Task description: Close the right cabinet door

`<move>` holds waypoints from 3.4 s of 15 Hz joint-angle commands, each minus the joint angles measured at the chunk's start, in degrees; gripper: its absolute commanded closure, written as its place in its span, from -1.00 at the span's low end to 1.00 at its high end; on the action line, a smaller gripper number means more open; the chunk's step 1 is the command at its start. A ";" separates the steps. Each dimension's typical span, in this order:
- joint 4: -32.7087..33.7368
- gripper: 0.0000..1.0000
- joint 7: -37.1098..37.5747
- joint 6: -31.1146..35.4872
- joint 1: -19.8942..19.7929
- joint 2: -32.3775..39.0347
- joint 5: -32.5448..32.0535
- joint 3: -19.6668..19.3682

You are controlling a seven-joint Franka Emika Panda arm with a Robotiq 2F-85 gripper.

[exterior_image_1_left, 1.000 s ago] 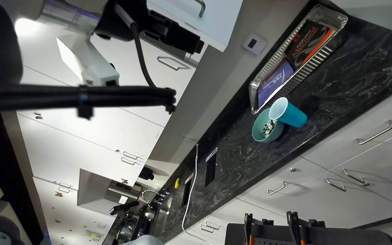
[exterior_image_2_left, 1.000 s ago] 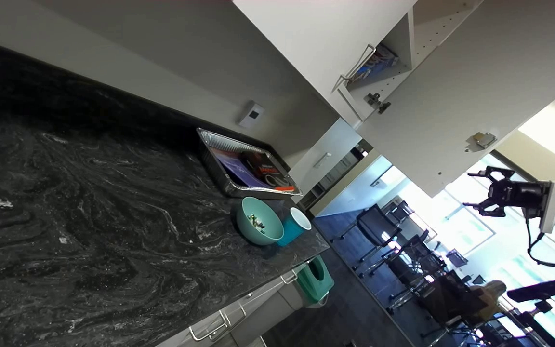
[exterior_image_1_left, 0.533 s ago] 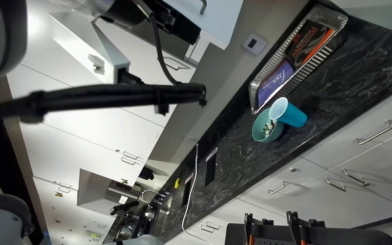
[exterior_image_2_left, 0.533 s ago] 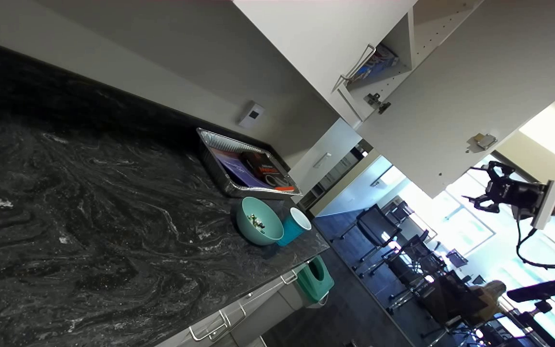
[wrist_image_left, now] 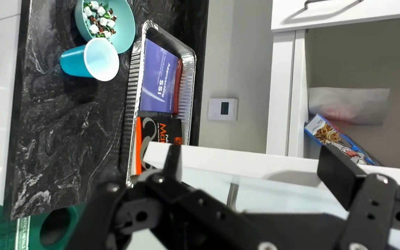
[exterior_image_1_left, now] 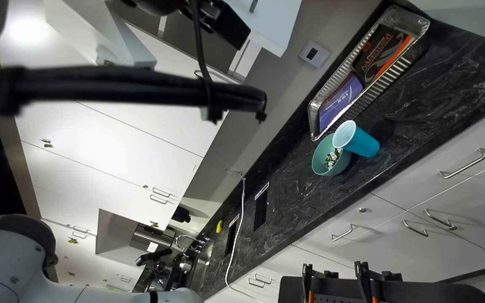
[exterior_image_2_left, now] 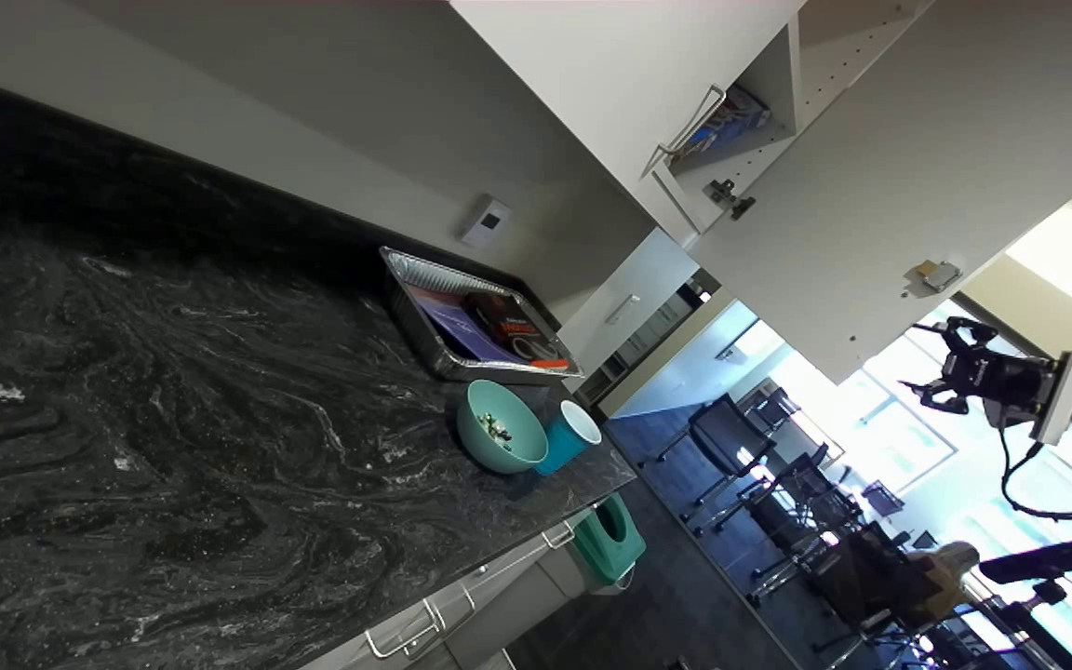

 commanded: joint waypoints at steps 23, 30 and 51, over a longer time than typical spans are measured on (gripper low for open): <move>4.79 -1.00 -0.44 1.05 -5.80 5.40 3.89 2.48; 5.95 -0.50 -0.20 -1.33 -6.47 6.54 5.80 1.95; 14.04 1.00 1.66 -24.98 -16.47 18.95 21.58 2.79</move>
